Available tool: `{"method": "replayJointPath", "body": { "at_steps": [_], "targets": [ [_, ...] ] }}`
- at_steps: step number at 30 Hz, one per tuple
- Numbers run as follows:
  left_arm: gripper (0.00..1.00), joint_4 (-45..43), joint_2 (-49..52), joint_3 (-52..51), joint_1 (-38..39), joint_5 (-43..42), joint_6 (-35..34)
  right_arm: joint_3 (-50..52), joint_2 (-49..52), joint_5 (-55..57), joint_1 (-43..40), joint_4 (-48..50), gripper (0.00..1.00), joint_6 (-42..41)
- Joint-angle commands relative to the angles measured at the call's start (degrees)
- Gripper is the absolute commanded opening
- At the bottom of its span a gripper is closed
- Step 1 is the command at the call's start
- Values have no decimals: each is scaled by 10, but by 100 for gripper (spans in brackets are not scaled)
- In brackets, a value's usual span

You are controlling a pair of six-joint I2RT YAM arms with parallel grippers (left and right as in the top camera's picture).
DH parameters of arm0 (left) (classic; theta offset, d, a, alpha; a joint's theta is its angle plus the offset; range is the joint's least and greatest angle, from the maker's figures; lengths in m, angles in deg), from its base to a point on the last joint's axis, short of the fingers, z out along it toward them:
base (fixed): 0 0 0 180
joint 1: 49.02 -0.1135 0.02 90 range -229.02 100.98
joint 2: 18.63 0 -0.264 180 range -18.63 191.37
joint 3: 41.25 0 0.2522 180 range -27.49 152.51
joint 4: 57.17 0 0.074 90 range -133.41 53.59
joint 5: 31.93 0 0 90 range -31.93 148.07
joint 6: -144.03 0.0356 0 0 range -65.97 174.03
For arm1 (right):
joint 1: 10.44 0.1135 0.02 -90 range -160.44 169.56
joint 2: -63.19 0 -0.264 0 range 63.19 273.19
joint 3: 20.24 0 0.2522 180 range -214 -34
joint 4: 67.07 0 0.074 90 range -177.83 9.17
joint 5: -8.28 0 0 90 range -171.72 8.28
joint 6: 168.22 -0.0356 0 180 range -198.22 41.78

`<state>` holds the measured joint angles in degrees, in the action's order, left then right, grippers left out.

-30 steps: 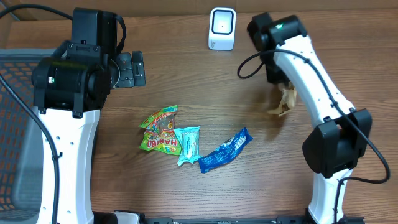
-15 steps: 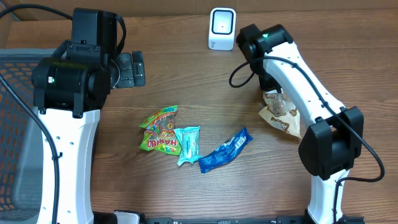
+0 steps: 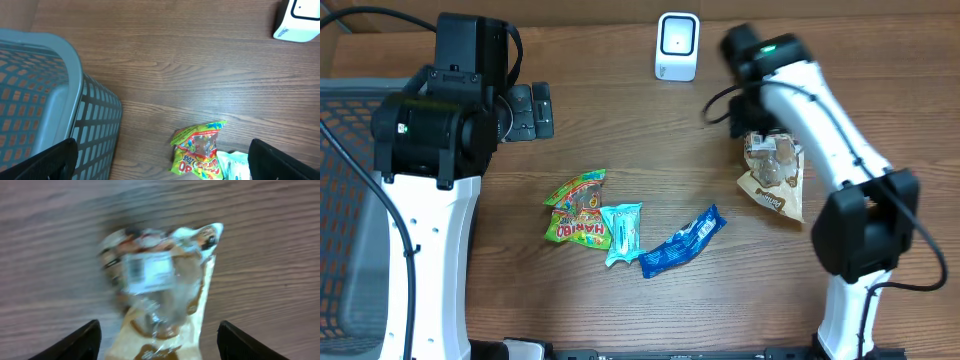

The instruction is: Scan the item barcode

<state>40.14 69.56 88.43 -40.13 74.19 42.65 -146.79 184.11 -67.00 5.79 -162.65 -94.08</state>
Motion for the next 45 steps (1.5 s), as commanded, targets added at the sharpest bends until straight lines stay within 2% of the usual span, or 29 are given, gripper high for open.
{"method": "replayJointPath", "body": {
  "at_steps": [1, 7, 13, 17, 23, 30, 34, 36, 41, 45],
  "targets": [
    [100, -2, 2, 9, -2, 8, 13, -1, -12, -28, 0, 10, 79, 15],
    [100, -2, 2, 9, -2, 8, 13, 19, -12, 89, 62, 56, 83, -31],
    [100, -2, 2, 9, -2, 8, 13, 58, 20, 104, 72, 96, 82, -69],
    [100, -2, 2, 9, -2, 8, 13, 60, 62, 133, 72, 93, 79, -71],
    [100, -2, 2, 9, -2, 8, 13, 60, 101, 174, 73, 61, 79, -132],
    [100, -2, 2, 9, -2, 8, 13, 61, 127, 172, 65, 47, 78, -188],
    [100, -2, 2, 9, -2, 8, 13, 69, 127, 174, 65, 46, 73, -236],
    [100, -2, 2, 9, -2, 8, 13, 88, 127, 176, 65, 66, 68, -238],
    [100, -2, 2, 9, -2, 8, 13, 133, 127, 178, 52, 100, 63, -235],
    [100, -2, 2, 9, -2, 8, 13, 136, 127, 179, 50, 100, 42, -225]
  ]
}}
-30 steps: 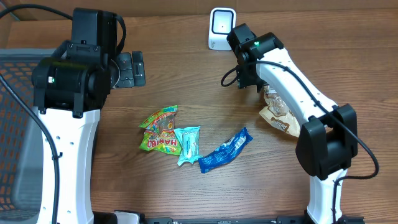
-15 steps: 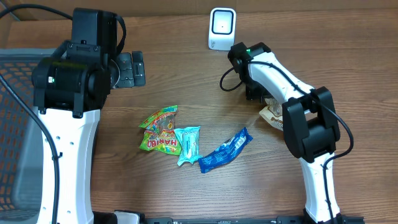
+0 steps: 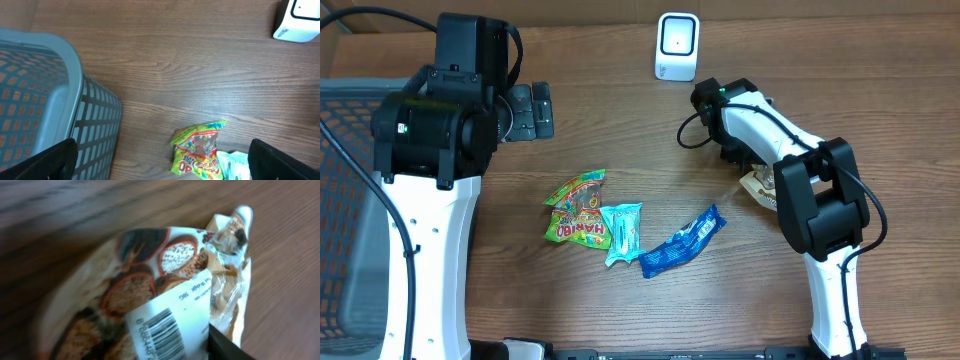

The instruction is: Scan the item barcode

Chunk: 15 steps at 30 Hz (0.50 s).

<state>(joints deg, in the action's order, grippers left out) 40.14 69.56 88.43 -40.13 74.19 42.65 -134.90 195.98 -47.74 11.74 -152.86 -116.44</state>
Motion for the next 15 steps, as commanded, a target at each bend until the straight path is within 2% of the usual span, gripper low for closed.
{"method": "replayJointPath", "body": {
  "at_steps": [1, 2, 3, 6, 11, 15],
  "targets": [
    [100, -2, 2, 9, -2, 8, 13, 14, 9, -12, -9, 4, 34, -2],
    [100, -2, 2, 9, -2, 8, 13, 14, 9, -13, -9, 4, 23, -2],
    [100, -2, 2, 9, -2, 8, 13, 10, 8, -16, -9, 3, 17, -1],
    [100, -2, 2, 9, -2, 8, 13, -16, 8, -37, -9, -17, 4, 17],
    [100, -2, 2, 9, -2, 8, 13, -102, 5, -153, -9, -53, 4, 91],
    [100, -2, 2, 9, -2, 8, 13, -230, 3, -401, -13, -83, 4, 229]
  ]
}}
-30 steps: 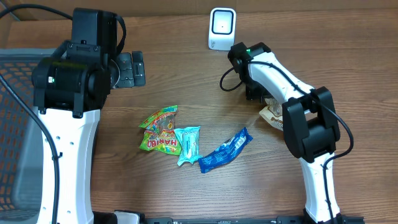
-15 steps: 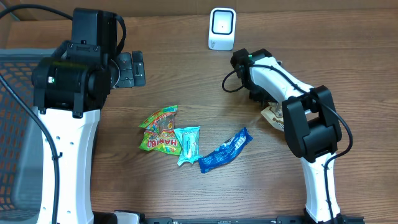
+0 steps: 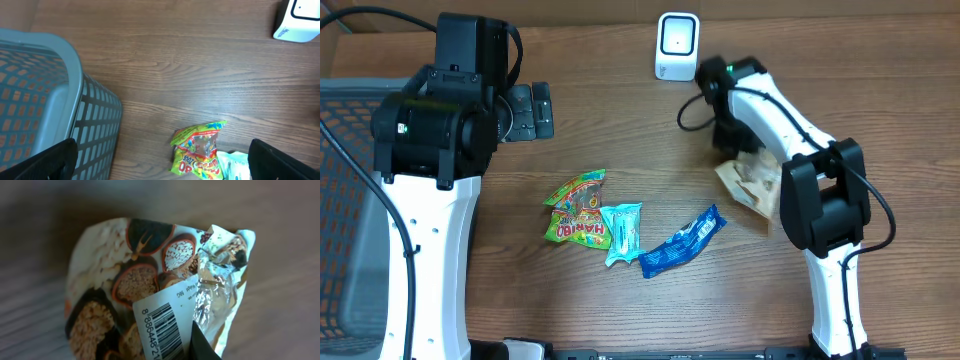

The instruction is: Scan the item barcode

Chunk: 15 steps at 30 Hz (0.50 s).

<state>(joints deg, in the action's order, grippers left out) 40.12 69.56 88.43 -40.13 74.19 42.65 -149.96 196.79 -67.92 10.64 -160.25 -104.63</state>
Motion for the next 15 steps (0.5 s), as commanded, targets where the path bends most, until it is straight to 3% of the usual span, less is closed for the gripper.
{"method": "replayJointPath", "body": {
  "at_steps": [1, 6, 9, 12, 15],
  "targets": [
    [100, -2, 2, 9, -2, 8, 13, -103, -5, -245, -2, -14, 4, 135],
    [100, -2, 2, 9, -2, 8, 13, -208, -5, -525, -6, 10, 4, 235],
    [100, -2, 2, 9, -2, 8, 13, -210, -2, -711, -19, 118, 4, 234],
    [100, -2, 2, 9, -2, 8, 13, -209, 16, -804, -31, 262, 4, 160],
    [100, -2, 2, 9, -2, 8, 13, -209, 56, -867, -39, 460, 4, 21]
  ]
}}
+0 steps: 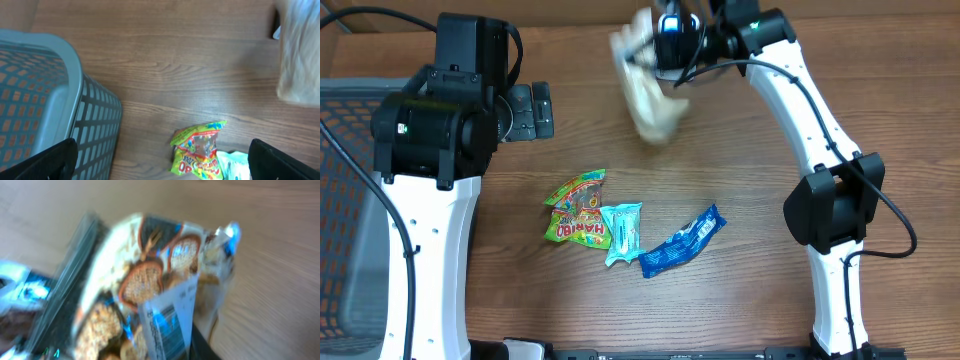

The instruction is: Scan the item barcode

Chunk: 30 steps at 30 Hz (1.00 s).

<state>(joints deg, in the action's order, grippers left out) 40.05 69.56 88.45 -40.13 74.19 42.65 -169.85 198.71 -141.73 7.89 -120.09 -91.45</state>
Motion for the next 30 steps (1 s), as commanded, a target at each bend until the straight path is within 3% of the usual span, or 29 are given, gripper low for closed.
{"method": "replayJointPath", "body": {
  "at_steps": [1, 4, 7, 17, 21, 26, 30],
  "targets": [
    [100, -1, 2, 8, -2, 8, 13, -10, 62, -144, -15, 174, 4, -204],
    [100, -1, 2, 8, -2, 8, 13, -10, 108, -144, -26, 339, 4, -354],
    [100, -1, 2, 8, -2, 8, 13, -10, 142, -136, -46, 420, 4, -441],
    [100, -1, 2, 8, -2, 8, 13, -10, 155, -54, -84, 359, 4, -440],
    [100, -1, 2, 8, -2, 8, 13, -10, 182, -63, -87, 386, 3, -455],
    [100, -1, 2, 8, -2, 8, 13, -10, 215, -102, -77, 492, 4, -504],
    [100, -1, 2, 8, -2, 8, 13, -10, 221, -91, -76, 493, 4, -505]
  ]
}}
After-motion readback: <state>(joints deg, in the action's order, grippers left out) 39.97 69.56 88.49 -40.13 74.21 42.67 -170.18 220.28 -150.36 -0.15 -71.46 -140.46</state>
